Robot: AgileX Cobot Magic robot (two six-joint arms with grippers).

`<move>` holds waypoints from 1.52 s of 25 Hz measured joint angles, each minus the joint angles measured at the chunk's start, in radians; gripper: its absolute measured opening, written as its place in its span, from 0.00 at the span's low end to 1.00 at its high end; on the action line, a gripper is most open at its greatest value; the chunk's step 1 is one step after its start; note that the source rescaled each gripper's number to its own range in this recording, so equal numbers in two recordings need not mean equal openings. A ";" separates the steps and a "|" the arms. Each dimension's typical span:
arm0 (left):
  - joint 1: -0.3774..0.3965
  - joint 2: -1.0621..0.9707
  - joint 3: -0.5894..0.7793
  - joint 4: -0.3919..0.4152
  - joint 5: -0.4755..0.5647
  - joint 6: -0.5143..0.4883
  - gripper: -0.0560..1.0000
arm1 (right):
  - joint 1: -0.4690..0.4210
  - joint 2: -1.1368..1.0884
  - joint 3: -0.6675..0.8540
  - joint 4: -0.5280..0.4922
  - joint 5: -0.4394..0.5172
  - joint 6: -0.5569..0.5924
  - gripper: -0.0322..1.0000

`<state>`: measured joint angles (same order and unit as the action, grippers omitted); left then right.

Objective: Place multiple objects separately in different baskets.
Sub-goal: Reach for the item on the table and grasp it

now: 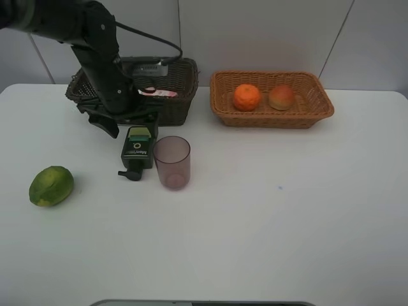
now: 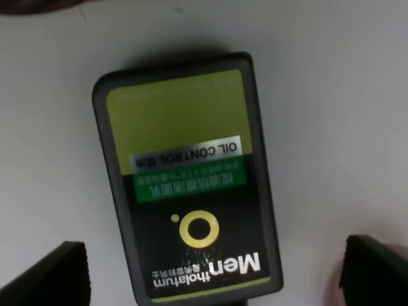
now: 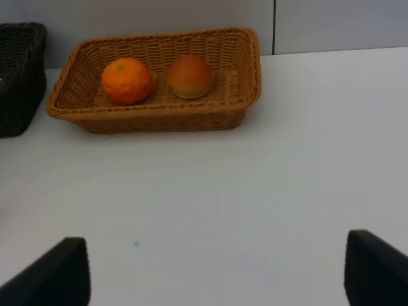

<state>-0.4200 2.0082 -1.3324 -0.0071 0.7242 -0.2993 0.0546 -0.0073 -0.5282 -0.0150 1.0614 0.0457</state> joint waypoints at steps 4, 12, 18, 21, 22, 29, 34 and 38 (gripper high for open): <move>0.000 0.011 -0.002 0.075 -0.003 -0.105 1.00 | 0.000 0.000 0.000 0.000 0.000 0.000 0.74; 0.000 0.046 -0.003 0.080 -0.022 -0.179 1.00 | 0.000 0.000 0.000 0.000 0.000 0.000 0.74; 0.000 0.082 -0.003 0.061 -0.051 -0.198 1.00 | 0.000 0.000 0.000 0.000 0.000 0.000 0.74; -0.004 0.082 -0.003 0.061 -0.065 -0.198 1.00 | 0.000 0.000 0.000 0.000 0.000 0.000 0.74; -0.007 0.083 -0.003 0.061 -0.066 -0.198 1.00 | 0.000 0.000 0.000 0.000 0.000 0.000 0.74; -0.017 0.116 -0.004 0.058 -0.083 -0.199 1.00 | 0.000 0.000 0.000 0.000 0.000 0.000 0.74; -0.020 0.138 -0.004 0.058 -0.085 -0.199 1.00 | 0.000 0.000 0.000 0.000 0.000 0.000 0.74; -0.020 0.153 -0.004 0.058 -0.105 -0.199 1.00 | 0.000 0.000 0.000 0.000 0.000 0.000 0.74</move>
<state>-0.4396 2.1613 -1.3361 0.0514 0.6188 -0.4986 0.0546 -0.0073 -0.5282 -0.0153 1.0614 0.0457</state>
